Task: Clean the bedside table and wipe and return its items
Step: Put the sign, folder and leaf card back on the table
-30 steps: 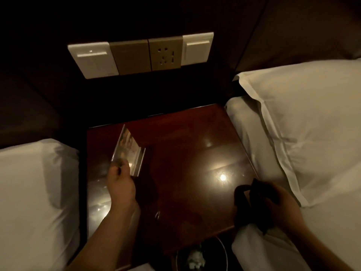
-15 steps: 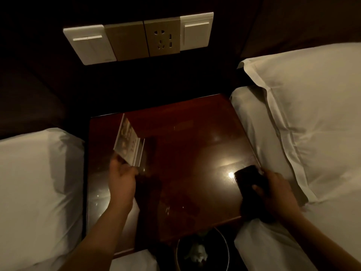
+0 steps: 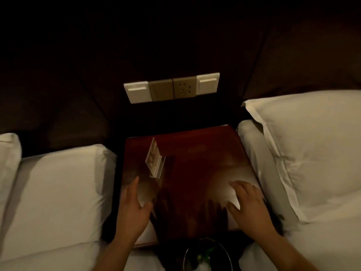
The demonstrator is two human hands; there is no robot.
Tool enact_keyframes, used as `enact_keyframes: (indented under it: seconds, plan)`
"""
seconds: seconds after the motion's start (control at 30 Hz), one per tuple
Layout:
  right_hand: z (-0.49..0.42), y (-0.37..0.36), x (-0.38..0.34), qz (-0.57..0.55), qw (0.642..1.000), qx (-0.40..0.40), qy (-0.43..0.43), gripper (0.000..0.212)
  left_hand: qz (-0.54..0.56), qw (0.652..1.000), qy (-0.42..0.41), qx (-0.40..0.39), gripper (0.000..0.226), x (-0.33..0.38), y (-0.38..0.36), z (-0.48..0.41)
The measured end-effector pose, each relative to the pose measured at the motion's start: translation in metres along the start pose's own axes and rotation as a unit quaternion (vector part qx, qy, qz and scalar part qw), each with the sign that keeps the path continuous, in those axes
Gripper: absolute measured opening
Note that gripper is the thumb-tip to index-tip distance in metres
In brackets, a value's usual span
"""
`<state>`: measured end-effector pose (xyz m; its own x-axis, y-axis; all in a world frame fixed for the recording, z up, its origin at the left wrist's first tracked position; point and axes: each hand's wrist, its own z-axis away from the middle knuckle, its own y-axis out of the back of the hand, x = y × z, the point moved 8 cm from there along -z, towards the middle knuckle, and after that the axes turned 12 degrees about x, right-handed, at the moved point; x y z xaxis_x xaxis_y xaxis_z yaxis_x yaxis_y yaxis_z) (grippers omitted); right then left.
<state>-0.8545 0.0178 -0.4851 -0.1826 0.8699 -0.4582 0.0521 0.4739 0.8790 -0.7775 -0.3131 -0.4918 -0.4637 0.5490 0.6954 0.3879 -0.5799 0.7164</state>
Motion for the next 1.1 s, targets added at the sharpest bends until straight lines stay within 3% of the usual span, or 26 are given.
enact_keyframes:
  seconds: [0.2, 0.47, 1.1]
  plan:
    - [0.022, 0.048, -0.070, -0.022, 0.993, -0.067, 0.091, 0.061, -0.059, 0.998, -0.021, 0.022, 0.085, 0.038, 0.083, 0.064]
    - [0.038, 0.100, -0.157, -0.016, 0.981, -0.095, 0.167, 0.064, -0.161, 0.981, -0.047, 0.093, 0.078, 0.057, 0.182, 0.118]
    - [0.180, 0.130, -0.379, -0.017, 0.938, -0.108, 0.329, 0.061, -0.270, 0.952, 0.053, 0.133, 0.078, -0.058, 0.358, 0.261]
